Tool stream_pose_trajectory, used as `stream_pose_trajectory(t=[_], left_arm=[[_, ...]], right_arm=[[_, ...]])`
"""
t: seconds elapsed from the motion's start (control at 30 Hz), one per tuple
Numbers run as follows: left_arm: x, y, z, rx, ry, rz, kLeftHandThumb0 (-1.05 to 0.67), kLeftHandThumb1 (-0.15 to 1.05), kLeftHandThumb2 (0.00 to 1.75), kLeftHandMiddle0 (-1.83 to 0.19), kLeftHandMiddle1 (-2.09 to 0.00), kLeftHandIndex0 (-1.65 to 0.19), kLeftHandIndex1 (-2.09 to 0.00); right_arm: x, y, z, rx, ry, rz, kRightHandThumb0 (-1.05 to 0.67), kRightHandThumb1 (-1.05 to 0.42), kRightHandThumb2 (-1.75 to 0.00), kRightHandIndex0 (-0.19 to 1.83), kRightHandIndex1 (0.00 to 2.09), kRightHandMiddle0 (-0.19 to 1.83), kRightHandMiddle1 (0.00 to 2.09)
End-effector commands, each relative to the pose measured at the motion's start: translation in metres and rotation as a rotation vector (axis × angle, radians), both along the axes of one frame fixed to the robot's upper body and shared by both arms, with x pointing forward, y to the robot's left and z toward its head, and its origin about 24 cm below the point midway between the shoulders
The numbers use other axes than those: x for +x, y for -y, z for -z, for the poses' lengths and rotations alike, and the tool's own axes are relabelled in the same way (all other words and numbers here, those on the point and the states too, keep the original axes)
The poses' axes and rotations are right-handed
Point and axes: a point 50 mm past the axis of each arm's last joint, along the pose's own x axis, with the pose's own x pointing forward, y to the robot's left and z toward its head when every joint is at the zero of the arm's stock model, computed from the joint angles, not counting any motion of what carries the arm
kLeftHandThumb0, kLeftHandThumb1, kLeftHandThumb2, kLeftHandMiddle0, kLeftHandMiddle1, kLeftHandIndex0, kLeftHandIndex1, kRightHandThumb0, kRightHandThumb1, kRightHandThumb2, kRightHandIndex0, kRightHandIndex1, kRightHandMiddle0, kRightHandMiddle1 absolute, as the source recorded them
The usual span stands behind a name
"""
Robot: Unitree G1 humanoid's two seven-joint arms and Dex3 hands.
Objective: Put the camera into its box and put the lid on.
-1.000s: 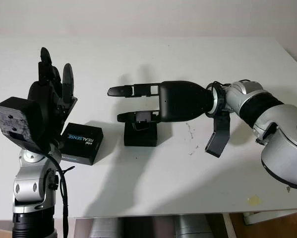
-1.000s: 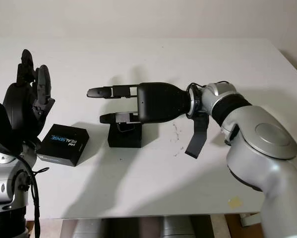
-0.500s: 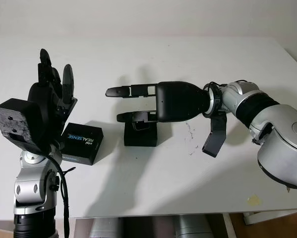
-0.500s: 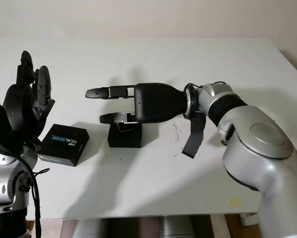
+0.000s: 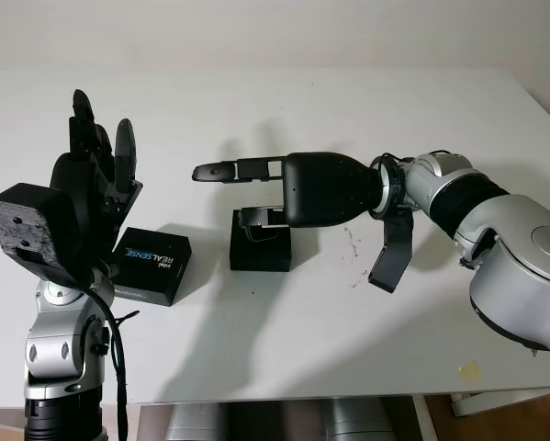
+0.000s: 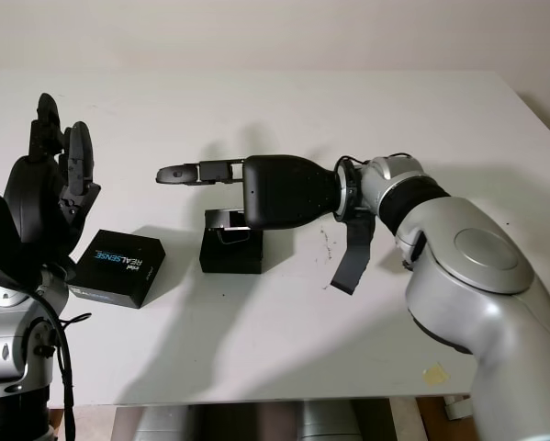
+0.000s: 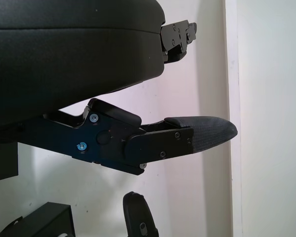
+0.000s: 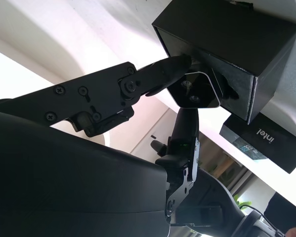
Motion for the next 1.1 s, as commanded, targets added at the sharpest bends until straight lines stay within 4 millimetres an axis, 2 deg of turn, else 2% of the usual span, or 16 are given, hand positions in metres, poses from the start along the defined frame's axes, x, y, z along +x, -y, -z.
stream_pose_trajectory(t=[0.0,0.3,0.5,0.7,1.07], left_arm=[[-0.002,0.0,-0.004,-0.001,0.018,-0.004,-0.73,1.05,0.54,0.19,0.0,0.19,0.0],[-0.002,0.0,-0.004,0.004,0.025,-0.003,-0.74,1.05,0.53,0.19,0.0,0.19,0.0],[-0.002,0.001,-0.005,0.005,0.024,-0.011,-0.75,1.05,0.52,0.19,-0.01,0.19,-0.01],[-0.002,0.001,-0.004,0.003,0.02,-0.006,-0.75,1.05,0.52,0.19,-0.01,0.19,-0.01],[-0.002,0.001,-0.005,0.01,0.018,-0.002,-0.74,1.05,0.54,0.19,0.0,0.19,0.0]], right_arm=[[0.002,-0.001,-0.007,-0.01,0.025,0.0,-0.47,-0.93,-0.05,0.17,0.06,0.41,1.26],[0.001,-0.001,0.0,-0.035,0.016,-0.001,-0.48,-0.94,-0.05,0.17,0.06,0.39,1.29],[0.001,-0.002,0.003,-0.037,0.014,0.002,-0.47,-0.92,-0.05,0.18,0.06,0.47,1.4],[0.002,-0.003,-0.003,0.021,-0.12,0.094,-0.48,-0.94,-0.05,0.22,0.08,0.41,1.45],[0.004,-0.004,-0.015,0.057,-0.18,0.167,-0.44,-0.95,-0.05,0.29,0.09,0.39,1.39]])
